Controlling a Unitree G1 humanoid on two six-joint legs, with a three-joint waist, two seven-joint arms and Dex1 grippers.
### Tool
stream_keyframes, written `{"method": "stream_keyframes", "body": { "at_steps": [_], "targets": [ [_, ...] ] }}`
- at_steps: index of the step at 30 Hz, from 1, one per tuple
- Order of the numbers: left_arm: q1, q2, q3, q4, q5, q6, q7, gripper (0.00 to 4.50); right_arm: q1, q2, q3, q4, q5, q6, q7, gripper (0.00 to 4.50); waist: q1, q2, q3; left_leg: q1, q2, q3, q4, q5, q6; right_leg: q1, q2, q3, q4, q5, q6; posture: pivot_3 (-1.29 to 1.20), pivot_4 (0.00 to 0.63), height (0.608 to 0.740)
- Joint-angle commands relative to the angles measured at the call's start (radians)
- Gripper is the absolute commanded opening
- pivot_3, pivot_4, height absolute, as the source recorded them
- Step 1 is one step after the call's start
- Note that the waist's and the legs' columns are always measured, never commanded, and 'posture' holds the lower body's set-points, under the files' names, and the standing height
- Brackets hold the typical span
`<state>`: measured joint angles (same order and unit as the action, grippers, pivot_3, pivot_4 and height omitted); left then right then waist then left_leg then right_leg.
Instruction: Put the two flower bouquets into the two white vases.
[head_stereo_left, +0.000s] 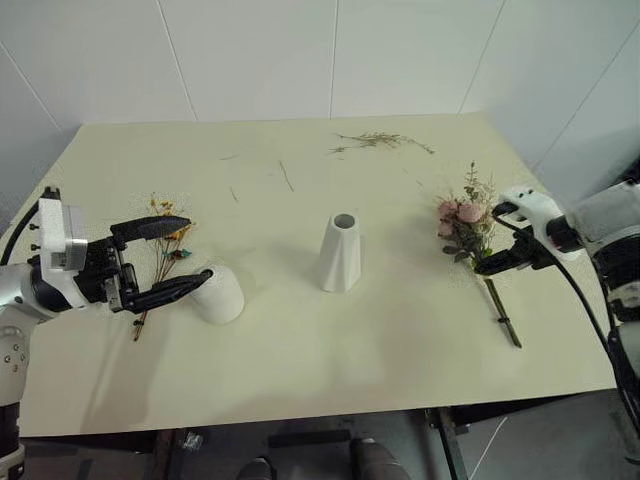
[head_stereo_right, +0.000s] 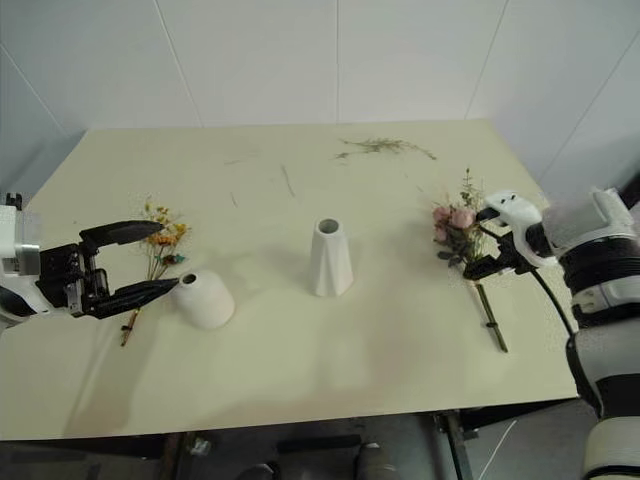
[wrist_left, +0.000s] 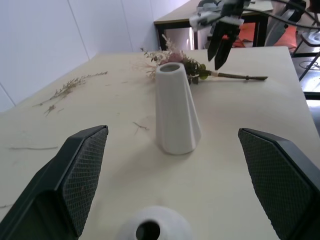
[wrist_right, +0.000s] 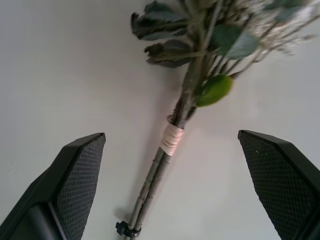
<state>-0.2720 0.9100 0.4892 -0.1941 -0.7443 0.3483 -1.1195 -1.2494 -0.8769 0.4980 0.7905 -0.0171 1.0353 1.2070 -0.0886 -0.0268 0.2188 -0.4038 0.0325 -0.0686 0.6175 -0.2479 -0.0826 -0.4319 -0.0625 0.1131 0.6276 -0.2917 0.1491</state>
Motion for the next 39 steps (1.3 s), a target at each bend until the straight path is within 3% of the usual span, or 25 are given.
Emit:
{"method": "stream_keyframes", "body": {
  "at_steps": [1, 10, 11, 14, 23, 25, 29, 35, 38, 39],
  "targets": [
    [-0.016, 0.037, 0.063, -0.035, -0.038, 0.023, 0.015, 4.46, -0.059, 0.062, -0.025, 0.131, -0.026, -0.002, -0.009, 4.5, -0.002, 0.0, 0.0, 0.0, 0.0, 0.0, 0.0, 0.0, 0.0, 0.0, 0.0, 0.0, 0.0, 0.0, 0.0, 0.0, 0.15, 0.74],
    [-0.038, 0.039, 0.141, -0.089, -0.192, 0.148, 0.086, 4.46, -0.054, 0.157, -0.054, 0.342, -0.099, -0.108, -0.088, 4.5, 0.002, -0.003, -0.002, 0.0, 0.0, -0.001, 0.004, 0.0, 0.0, 0.004, 0.0, -0.001, -0.001, 0.001, 0.001, 0.0, 0.15, 0.74],
    [-0.023, 0.04, 0.15, -0.093, -0.203, 0.161, 0.082, 4.49, -0.053, 0.163, -0.061, 0.352, -0.101, -0.107, -0.086, 4.32, 0.002, -0.003, -0.002, 0.0, 0.0, -0.001, 0.005, 0.0, 0.0, 0.004, 0.0, -0.001, 0.0, 0.001, 0.002, 0.0, 0.15, 0.74],
    [0.027, 0.04, 0.166, -0.101, -0.195, 0.164, 0.054, 4.5, -0.046, 0.178, -0.069, 0.358, -0.111, -0.102, -0.063, 3.57, 0.001, -0.003, -0.002, 0.001, 0.0, -0.001, 0.007, 0.0, 0.0, 0.005, 0.0, 0.0, 0.001, 0.001, 0.002, 0.0, 0.15, 0.74],
    [0.007, 0.053, 0.111, -0.03, -0.131, 0.113, -0.016, 4.5, -0.039, 0.193, -0.106, 0.361, -0.139, -0.089, -0.048, 0.52, -0.002, -0.003, -0.002, 0.001, 0.0, -0.001, 0.008, 0.0, 0.0, 0.005, 0.001, 0.0, 0.002, 0.002, 0.002, 0.0, 0.15, 0.74],
    [0.0, 0.063, 0.089, -0.005, -0.085, 0.071, -0.043, 4.5, -0.041, 0.198, -0.13, 0.362, -0.134, -0.085, -0.06, 0.06, -0.007, -0.003, -0.002, 0.001, 0.0, -0.001, 0.008, 0.0, 0.0, 0.005, 0.001, 0.0, 0.002, 0.002, 0.002, 0.0, 0.15, 0.74],
    [-0.007, 0.052, 0.093, 0.015, -0.092, 0.067, -0.047, 4.5, -0.042, 0.204, -0.181, 0.35, -0.119, -0.087, -0.074, 0.06, -0.017, -0.004, -0.002, 0.001, 0.0, -0.001, 0.008, 0.0, 0.0, 0.005, 0.001, 0.0, 0.002, 0.002, 0.002, 0.0, 0.15, 0.74],
    [-0.001, 0.037, 0.084, 0.017, -0.097, 0.067, -0.063, 4.5, 0.018, 0.208, -0.518, 0.16, 0.123, -0.355, -0.105, 0.06, -0.029, -0.003, -0.002, 0.001, 0.0, -0.001, 0.008, 0.0, 0.0, 0.005, 0.001, 0.0, 0.002, 0.002, 0.002, 0.0, 0.15, 0.74],
    [-0.014, 0.026, 0.093, 0.027, -0.103, 0.063, -0.049, 4.5, 0.088, 0.26, -0.702, -0.013, 0.28, -0.514, -0.116, 0.06, -0.03, -0.003, -0.002, 0.001, 0.0, -0.001, 0.008, 0.0, 0.0, 0.005, 0.001, 0.001, 0.003, 0.002, 0.003, 0.0, 0.15, 0.74],
    [-0.017, 0.022, 0.097, 0.034, -0.102, 0.065, -0.035, 4.5, 0.109, 0.309, -0.773, -0.093, 0.326, -0.618, -0.186, 0.06, -0.03, -0.003, -0.002, 0.001, 0.0, -0.001, 0.008, 0.0, 0.0, 0.005, 0.001, 0.001, 0.004, 0.002, 0.003, 0.0, 0.15, 0.74]
  ]
}}
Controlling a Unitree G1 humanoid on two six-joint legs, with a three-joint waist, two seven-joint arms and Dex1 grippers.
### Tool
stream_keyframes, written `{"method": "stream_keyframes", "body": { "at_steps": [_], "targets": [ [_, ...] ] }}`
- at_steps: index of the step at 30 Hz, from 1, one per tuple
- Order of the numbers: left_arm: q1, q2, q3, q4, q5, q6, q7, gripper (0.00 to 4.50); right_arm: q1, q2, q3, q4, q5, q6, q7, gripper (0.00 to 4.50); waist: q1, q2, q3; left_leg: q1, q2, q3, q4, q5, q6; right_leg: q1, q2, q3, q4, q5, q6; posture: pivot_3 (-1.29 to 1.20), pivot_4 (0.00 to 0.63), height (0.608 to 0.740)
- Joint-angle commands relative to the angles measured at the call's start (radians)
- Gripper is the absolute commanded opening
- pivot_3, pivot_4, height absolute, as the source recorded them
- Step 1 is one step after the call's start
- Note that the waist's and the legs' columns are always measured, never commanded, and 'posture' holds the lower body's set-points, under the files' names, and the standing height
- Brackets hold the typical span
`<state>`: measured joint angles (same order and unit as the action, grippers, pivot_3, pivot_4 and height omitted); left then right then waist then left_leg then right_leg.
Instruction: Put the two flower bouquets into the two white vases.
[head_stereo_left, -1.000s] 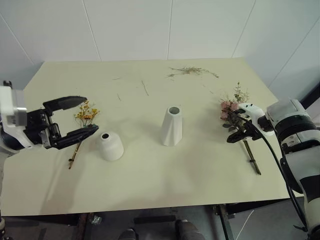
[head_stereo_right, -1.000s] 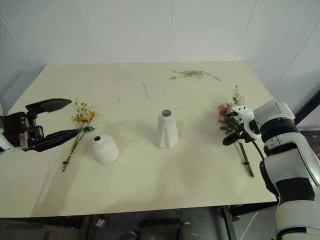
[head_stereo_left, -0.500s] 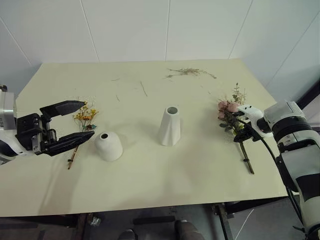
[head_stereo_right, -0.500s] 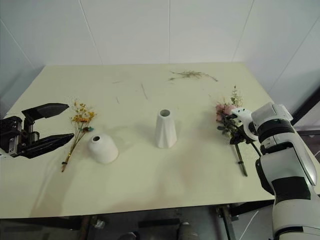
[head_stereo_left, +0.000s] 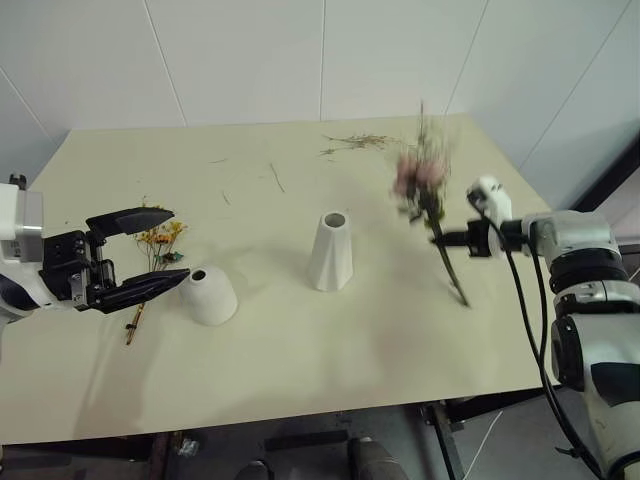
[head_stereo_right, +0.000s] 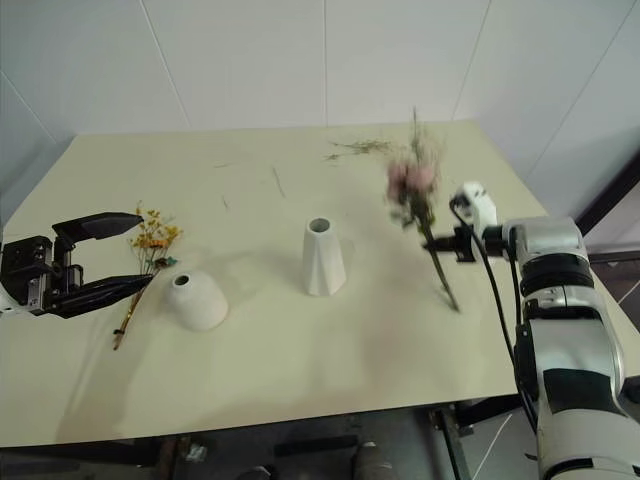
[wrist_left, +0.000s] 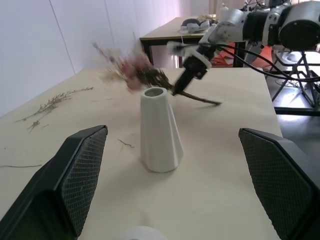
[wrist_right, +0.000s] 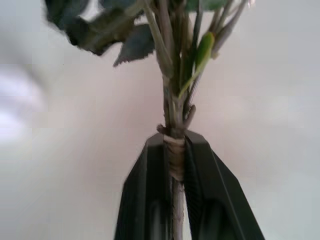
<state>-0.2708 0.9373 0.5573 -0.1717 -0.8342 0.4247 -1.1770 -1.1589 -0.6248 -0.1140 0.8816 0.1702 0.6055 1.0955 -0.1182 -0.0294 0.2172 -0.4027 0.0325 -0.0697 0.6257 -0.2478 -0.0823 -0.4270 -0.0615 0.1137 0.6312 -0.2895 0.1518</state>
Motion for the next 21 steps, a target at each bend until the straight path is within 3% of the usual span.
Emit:
{"method": "stream_keyframes", "body": {
  "at_steps": [1, 3, 8, 16, 21],
  "targets": [
    [-0.02, -0.007, 0.032, 0.016, -0.011, -0.009, 0.032, 4.5, 0.033, 0.093, -0.208, -0.241, 0.167, -0.26, -0.129, 0.06, 0.0, 0.0, 0.0, 0.0, 0.0, 0.0, 0.0, 0.0, 0.0, 0.0, 0.0, 0.0, 0.0, 0.0, 0.0, 0.0, 0.15, 0.74],
    [-0.025, -0.011, 0.032, 0.034, -0.005, -0.013, 0.043, 4.5, 0.054, 0.142, -0.243, -0.345, 0.222, -0.29, -0.161, 0.06, 0.003, 0.0, 0.0, 0.0, 0.0, 0.0, 0.001, 0.0, 0.0, 0.0, 0.0, 0.0, 0.002, 0.0, 0.0, 0.0, 0.15, 0.74],
    [-0.033, -0.044, 0.023, 0.057, 0.004, -0.023, 0.083, 4.5, 0.057, 0.199, -0.222, -0.554, 0.375, -0.118, -0.16, 0.06, 0.011, 0.0, 0.0, 0.0, 0.0, -0.001, 0.002, 0.0, 0.0, 0.0, 0.0, 0.0, 0.005, 0.0, 0.0, 0.0, 0.15, 0.74],
    [-0.02, -0.069, 0.013, 0.054, 0.015, -0.026, 0.093, 4.5, 0.042, 0.236, -0.19, -0.704, 0.503, 0.016, -0.225, 0.06, 0.015, 0.0, 0.0, 0.0, 0.0, -0.002, 0.003, 0.001, 0.0, 0.0, 0.0, 0.0, 0.006, 0.0, 0.0, 0.0, 0.15, 0.74],
    [-0.018, -0.086, 0.004, 0.054, 0.021, -0.032, 0.103, 4.5, 0.071, 0.283, -0.172, -0.761, 0.525, 0.007, -0.275, 0.06, 0.01, 0.0, 0.0, 0.0, 0.0, -0.002, 0.002, 0.001, 0.0, -0.001, 0.0, 0.0, 0.006, 0.0, -0.001, 0.0, 0.15, 0.74]
  ]
}}
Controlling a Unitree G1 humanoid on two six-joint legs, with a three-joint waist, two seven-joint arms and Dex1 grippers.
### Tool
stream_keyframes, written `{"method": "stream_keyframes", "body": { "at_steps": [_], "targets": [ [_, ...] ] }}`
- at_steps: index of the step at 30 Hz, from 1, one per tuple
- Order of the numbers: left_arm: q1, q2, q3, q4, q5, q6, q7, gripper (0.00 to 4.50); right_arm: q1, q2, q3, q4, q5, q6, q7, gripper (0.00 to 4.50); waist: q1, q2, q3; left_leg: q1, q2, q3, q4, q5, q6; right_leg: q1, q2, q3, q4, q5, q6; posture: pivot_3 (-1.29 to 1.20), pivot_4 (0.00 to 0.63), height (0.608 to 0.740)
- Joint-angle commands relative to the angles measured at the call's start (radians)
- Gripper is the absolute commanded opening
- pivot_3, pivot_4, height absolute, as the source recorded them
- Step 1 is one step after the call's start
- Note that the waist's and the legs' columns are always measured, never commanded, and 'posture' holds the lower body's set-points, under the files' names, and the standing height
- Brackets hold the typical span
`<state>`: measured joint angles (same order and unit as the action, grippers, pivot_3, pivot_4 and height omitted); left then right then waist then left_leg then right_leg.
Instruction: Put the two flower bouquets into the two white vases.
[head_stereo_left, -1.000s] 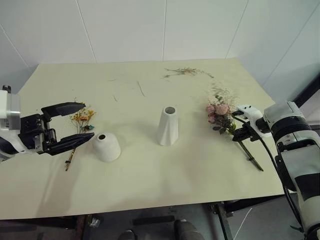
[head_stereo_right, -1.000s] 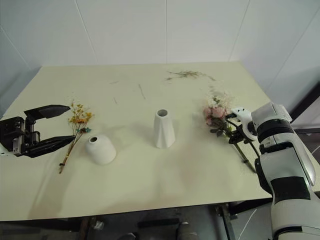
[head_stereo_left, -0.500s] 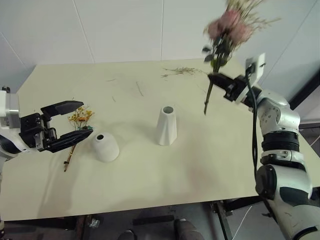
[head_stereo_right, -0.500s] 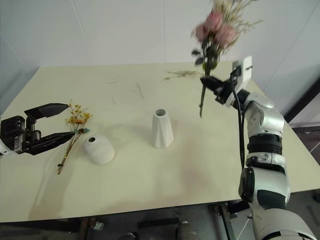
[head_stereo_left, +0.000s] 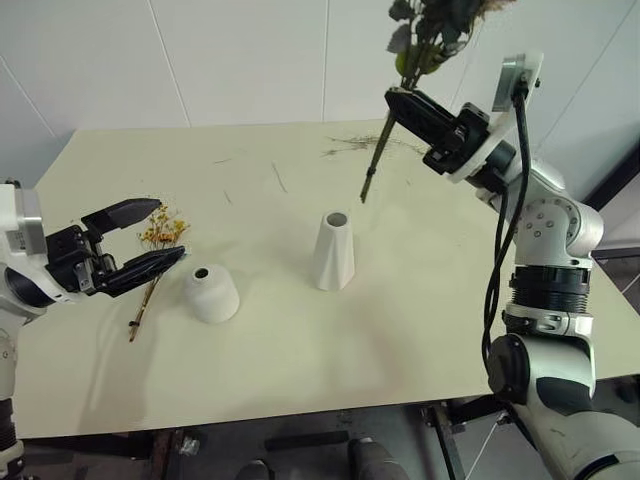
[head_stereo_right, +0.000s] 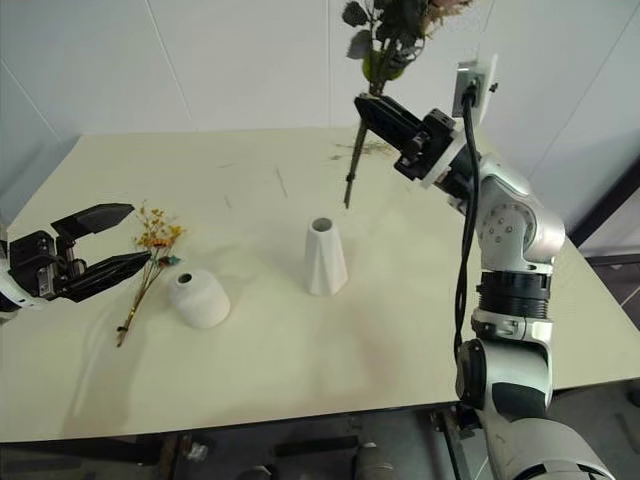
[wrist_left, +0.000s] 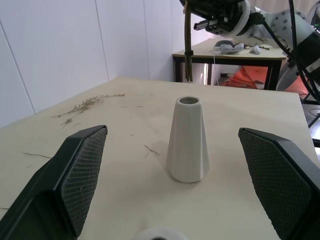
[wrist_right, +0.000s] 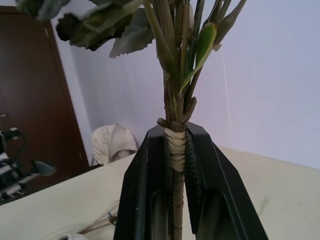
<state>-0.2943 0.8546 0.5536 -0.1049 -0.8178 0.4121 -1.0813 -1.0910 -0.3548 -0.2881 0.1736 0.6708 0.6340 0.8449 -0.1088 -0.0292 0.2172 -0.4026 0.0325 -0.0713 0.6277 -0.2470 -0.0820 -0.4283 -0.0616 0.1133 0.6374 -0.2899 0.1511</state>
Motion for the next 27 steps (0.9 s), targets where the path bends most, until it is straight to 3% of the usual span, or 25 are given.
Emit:
{"method": "stream_keyframes", "body": {
  "at_steps": [1, 19, 27],
  "targets": [
    [0.005, -0.007, 0.003, -0.014, 0.008, -0.022, 0.009, 4.5, 0.007, 0.022, 0.006, -0.053, 0.021, -0.035, -0.03, 0.06, 0.001, 0.0, 0.0, 0.0, 0.0, 0.0, 0.0, 0.0, 0.0, 0.0, 0.0, 0.0, 0.0, 0.0, 0.0, 0.0, 0.15, 0.74],
    [0.024, -0.015, 0.003, -0.031, 0.015, -0.039, 0.029, 4.5, 0.13, 0.084, 0.07, -0.113, 0.06, -0.022, -0.083, 0.06, 0.0, 0.0, 0.0, 0.0, 0.0, 0.0, 0.0, 0.0, 0.0, 0.0, 0.0, 0.0, 0.0, 0.0, 0.0, 0.0, 0.15, 0.74],
    [0.023, -0.017, 0.0, -0.036, 0.015, -0.045, 0.043, 4.5, 0.184, 0.118, 0.133, -0.103, -0.026, -0.165, -0.079, 0.06, 0.001, 0.0, 0.0, 0.0, 0.0, 0.0, 0.0, 0.0, 0.0, 0.0, 0.0, 0.0, -0.001, 0.0, 0.0, 0.0, 0.15, 0.74]
  ]
}}
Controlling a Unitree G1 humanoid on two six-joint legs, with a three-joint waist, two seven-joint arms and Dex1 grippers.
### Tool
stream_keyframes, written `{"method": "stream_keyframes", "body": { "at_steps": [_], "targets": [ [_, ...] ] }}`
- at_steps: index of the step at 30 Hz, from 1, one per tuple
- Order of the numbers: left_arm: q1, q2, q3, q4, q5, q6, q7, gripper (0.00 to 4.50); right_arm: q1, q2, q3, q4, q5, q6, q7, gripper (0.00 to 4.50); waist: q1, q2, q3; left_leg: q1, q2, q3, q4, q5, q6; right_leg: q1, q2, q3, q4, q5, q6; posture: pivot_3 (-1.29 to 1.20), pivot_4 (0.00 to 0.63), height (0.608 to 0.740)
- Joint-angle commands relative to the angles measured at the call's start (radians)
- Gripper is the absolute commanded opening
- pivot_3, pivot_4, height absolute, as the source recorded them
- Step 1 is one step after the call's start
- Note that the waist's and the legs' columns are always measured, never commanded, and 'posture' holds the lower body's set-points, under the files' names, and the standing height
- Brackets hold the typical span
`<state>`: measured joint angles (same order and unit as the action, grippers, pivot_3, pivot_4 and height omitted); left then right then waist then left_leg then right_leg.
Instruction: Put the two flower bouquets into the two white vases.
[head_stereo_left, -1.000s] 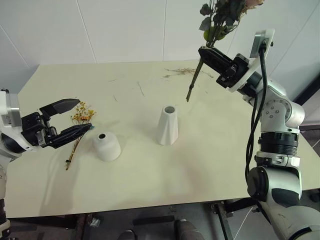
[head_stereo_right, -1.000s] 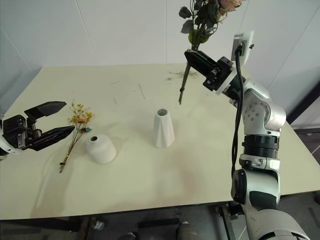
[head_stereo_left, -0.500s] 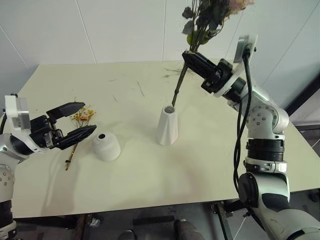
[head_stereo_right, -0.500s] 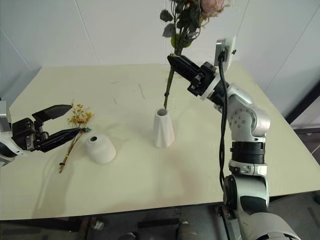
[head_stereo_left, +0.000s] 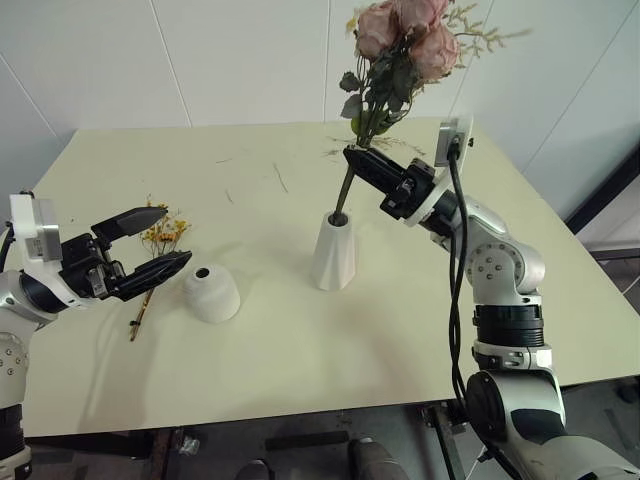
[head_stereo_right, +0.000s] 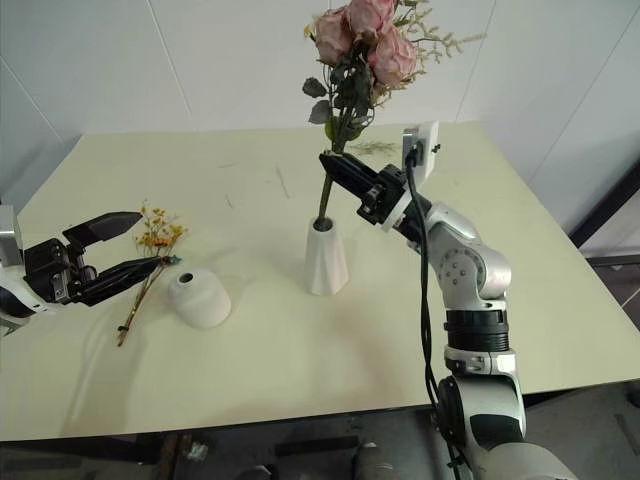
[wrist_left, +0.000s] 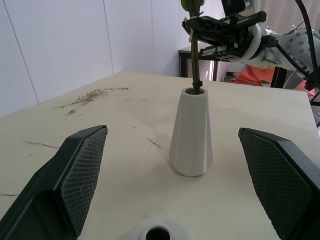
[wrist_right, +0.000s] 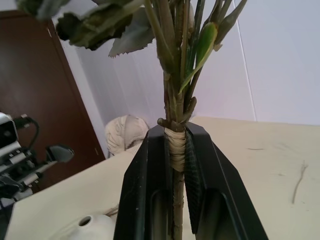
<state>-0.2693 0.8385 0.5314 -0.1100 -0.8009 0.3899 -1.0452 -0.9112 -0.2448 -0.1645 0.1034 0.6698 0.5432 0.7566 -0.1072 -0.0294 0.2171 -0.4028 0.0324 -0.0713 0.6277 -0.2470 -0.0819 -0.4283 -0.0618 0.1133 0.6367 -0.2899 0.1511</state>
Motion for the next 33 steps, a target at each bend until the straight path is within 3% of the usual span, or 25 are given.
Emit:
{"method": "stream_keyframes", "body": {
  "at_steps": [1, 5, 9, 18, 26, 30, 33],
  "targets": [
    [-0.002, -0.002, 0.022, -0.032, -0.002, -0.023, 0.009, 4.5, 0.008, 0.007, 0.02, -0.023, -0.049, -0.11, 0.013, 0.06, 0.0, 0.0, 0.0, 0.0, 0.0, 0.0, 0.0, 0.0, 0.0, 0.0, 0.0, 0.0, 0.0, 0.0, 0.0, 0.0, 0.15, 0.74],
    [0.001, -0.003, 0.023, -0.034, -0.003, -0.028, 0.012, 4.5, 0.02, 0.0, 0.041, 0.018, -0.109, -0.203, 0.029, 0.06, 0.0, 0.0, 0.0, 0.0, 0.0, 0.0, 0.0, 0.0, 0.0, 0.0, 0.0, 0.0, 0.0, 0.0, 0.0, 0.0, 0.15, 0.74],
    [0.017, -0.002, 0.04, -0.043, -0.005, -0.031, 0.02, 4.5, 0.03, -0.027, 0.061, 0.064, -0.184, -0.332, 0.077, 1.42, 0.0, 0.0, 0.0, 0.0, 0.0, 0.0, 0.0, 0.0, 0.0, 0.0, 0.0, 0.0, 0.0, 0.0, 0.0, 0.0, 0.15, 0.74],
    [0.075, 0.014, 0.087, -0.062, 0.007, -0.035, 0.043, 4.5, 0.052, -0.101, 0.084, 0.012, -0.148, -0.265, 0.198, 4.48, 0.001, 0.0, 0.0, 0.0, 0.0, 0.0, 0.0, 0.0, 0.0, 0.0, 0.0, 0.0, -0.001, 0.0, 0.0, 0.0, 0.15, 0.74],
    [0.11, 0.079, 0.102, -0.001, 0.112, -0.03, 0.097, 4.5, 0.095, -0.271, 0.124, -0.029, -0.126, -0.165, 0.386, 4.48, 0.013, 0.0, 0.0, 0.0, 0.0, 0.0, 0.0, 0.0, 0.0, 0.0, 0.0, 0.0, -0.001, 0.0, 0.0, 0.0, 0.15, 0.74],
    [0.09, 0.154, 0.071, 0.069, 0.234, 0.058, 0.233, 4.5, 0.077, -0.401, 0.126, 0.054, -0.158, -0.168, 0.517, 4.48, 0.021, 0.0, 0.0, 0.001, 0.0, 0.0, 0.0, 0.0, 0.001, 0.0, 0.0, 0.0, -0.002, 0.0, -0.001, 0.0, 0.15, 0.74],
    [0.064, 0.199, 0.046, 0.108, 0.276, 0.103, 0.274, 4.5, 0.066, -0.44, 0.106, 0.117, -0.167, -0.221, 0.56, 4.48, 0.023, 0.0, 0.0, 0.0, 0.0, 0.001, -0.001, 0.0, 0.001, 0.001, 0.0, 0.0, -0.004, 0.0, -0.001, 0.0, 0.15, 0.74]
  ]
}}
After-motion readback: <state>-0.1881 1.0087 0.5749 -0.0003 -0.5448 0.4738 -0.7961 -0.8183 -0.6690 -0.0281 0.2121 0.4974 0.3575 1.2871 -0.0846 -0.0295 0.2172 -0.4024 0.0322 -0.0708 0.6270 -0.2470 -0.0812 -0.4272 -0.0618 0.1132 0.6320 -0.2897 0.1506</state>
